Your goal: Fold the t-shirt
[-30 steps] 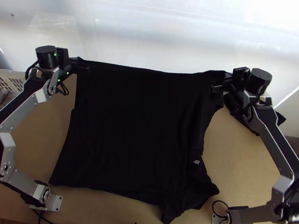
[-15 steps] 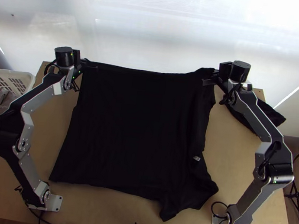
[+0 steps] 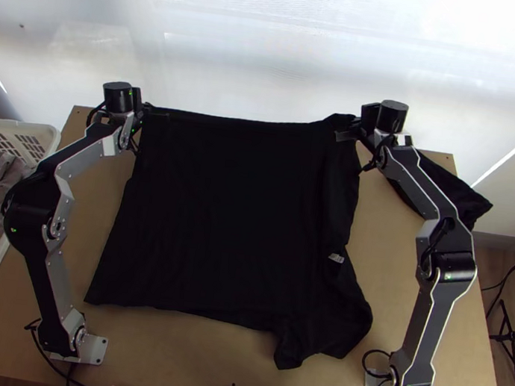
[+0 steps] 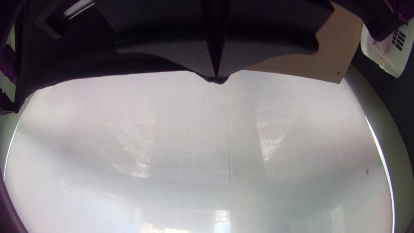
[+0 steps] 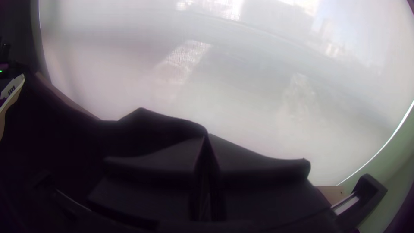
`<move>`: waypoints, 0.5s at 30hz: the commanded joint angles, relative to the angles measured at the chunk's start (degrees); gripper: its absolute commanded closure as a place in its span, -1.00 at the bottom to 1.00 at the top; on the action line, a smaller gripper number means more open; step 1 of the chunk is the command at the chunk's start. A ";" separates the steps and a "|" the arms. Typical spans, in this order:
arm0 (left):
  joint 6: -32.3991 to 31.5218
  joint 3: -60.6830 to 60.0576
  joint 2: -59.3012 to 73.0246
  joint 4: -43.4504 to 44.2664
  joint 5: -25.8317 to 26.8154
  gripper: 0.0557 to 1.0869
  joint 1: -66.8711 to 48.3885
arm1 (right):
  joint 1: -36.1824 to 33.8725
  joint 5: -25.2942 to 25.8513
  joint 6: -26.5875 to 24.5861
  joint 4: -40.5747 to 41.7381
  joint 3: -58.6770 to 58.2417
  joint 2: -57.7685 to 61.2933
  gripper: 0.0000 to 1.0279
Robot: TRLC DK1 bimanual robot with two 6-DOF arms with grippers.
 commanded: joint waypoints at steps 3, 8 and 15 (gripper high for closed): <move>0.02 3.15 5.06 0.96 -0.48 0.93 0.40 | 0.99 1.61 -0.37 0.10 3.70 5.35 0.95; 0.02 5.88 7.26 0.52 -0.48 0.93 0.67 | 0.73 3.19 -1.25 0.10 5.11 7.37 0.95; 0.20 5.88 6.38 -0.63 -0.21 0.93 0.84 | 0.64 3.11 -0.90 0.10 4.05 6.32 0.95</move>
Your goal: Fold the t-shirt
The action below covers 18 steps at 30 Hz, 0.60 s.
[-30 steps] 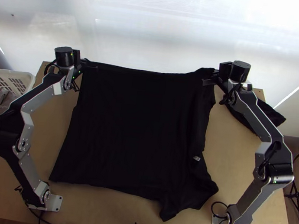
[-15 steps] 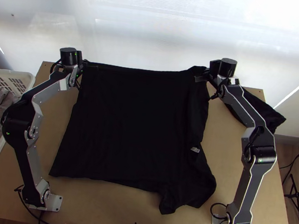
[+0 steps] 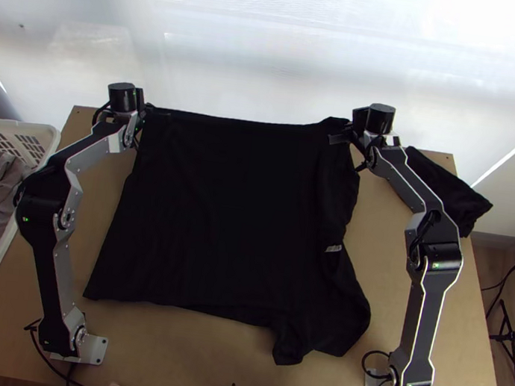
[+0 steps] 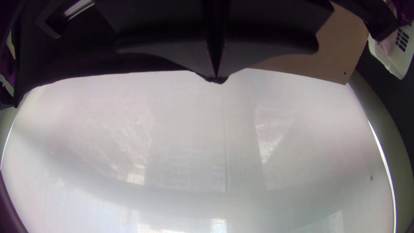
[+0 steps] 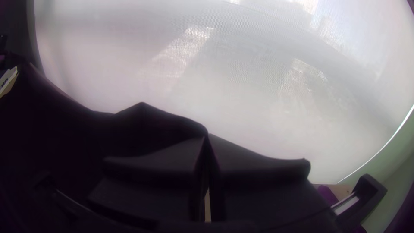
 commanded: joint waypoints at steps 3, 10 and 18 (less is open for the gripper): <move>-0.08 -1.50 -1.23 -0.91 0.73 0.93 0.54 | 0.09 0.48 0.33 -0.03 -3.02 -2.61 0.95; -0.88 -8.53 -6.07 0.58 1.78 0.93 0.36 | 0.44 0.48 0.50 -0.03 -12.16 -9.03 0.95; -1.40 -14.77 -10.11 1.81 2.49 0.93 1.42 | 0.97 0.40 1.91 0.06 -22.62 -16.41 0.95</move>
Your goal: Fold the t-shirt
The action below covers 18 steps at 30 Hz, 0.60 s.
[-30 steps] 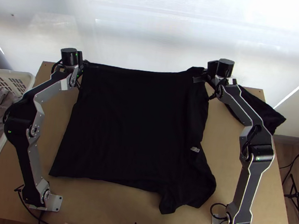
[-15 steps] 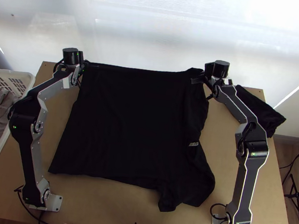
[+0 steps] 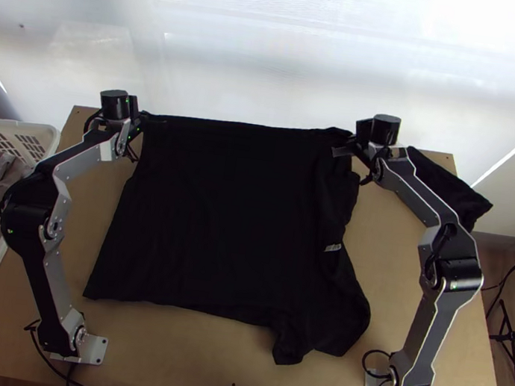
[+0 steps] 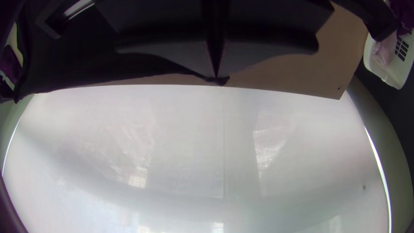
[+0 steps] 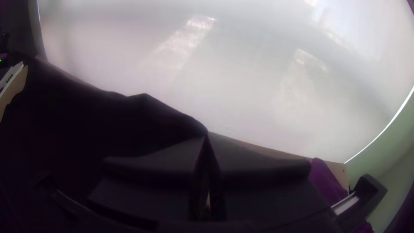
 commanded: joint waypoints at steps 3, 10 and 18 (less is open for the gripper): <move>-0.66 -7.72 -5.16 0.96 1.02 0.93 0.72 | 0.82 -0.20 1.52 0.02 -11.49 -8.56 0.95; -2.77 -13.79 -10.08 1.05 2.69 0.93 0.54 | 1.52 -1.34 2.66 0.02 -17.03 -14.18 0.95; -2.95 -19.50 -13.95 0.88 4.54 0.93 0.89 | 3.11 -3.27 2.66 -1.74 -24.85 -21.30 0.95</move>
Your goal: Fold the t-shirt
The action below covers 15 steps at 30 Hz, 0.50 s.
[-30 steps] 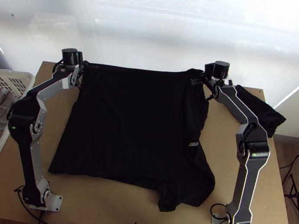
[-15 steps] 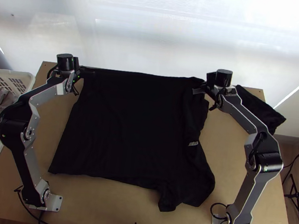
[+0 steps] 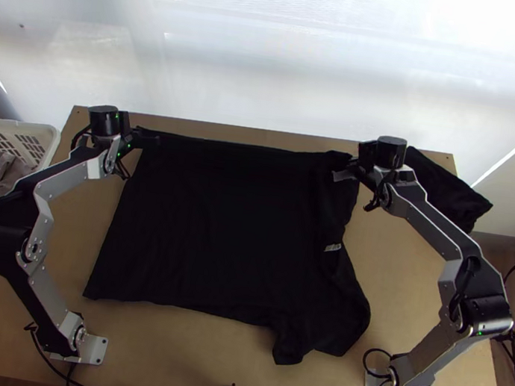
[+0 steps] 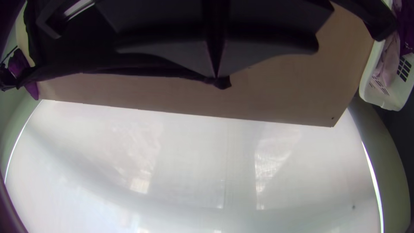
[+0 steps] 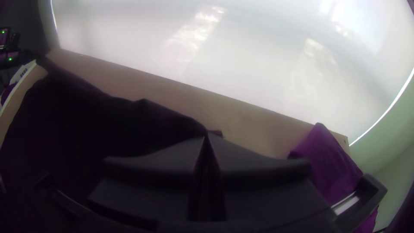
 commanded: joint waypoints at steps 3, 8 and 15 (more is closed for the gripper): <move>-0.28 -6.90 -3.92 -0.15 2.16 0.93 0.79 | 1.58 -1.55 0.26 -1.35 -8.76 -7.30 0.95; -0.02 -10.33 -5.24 0.11 2.34 0.93 1.14 | 1.67 -1.55 0.70 -1.35 -12.45 -9.50 0.95; -0.10 -11.74 -7.00 0.02 2.60 0.93 1.23 | 2.46 -1.55 0.87 -1.35 -15.53 -11.87 0.95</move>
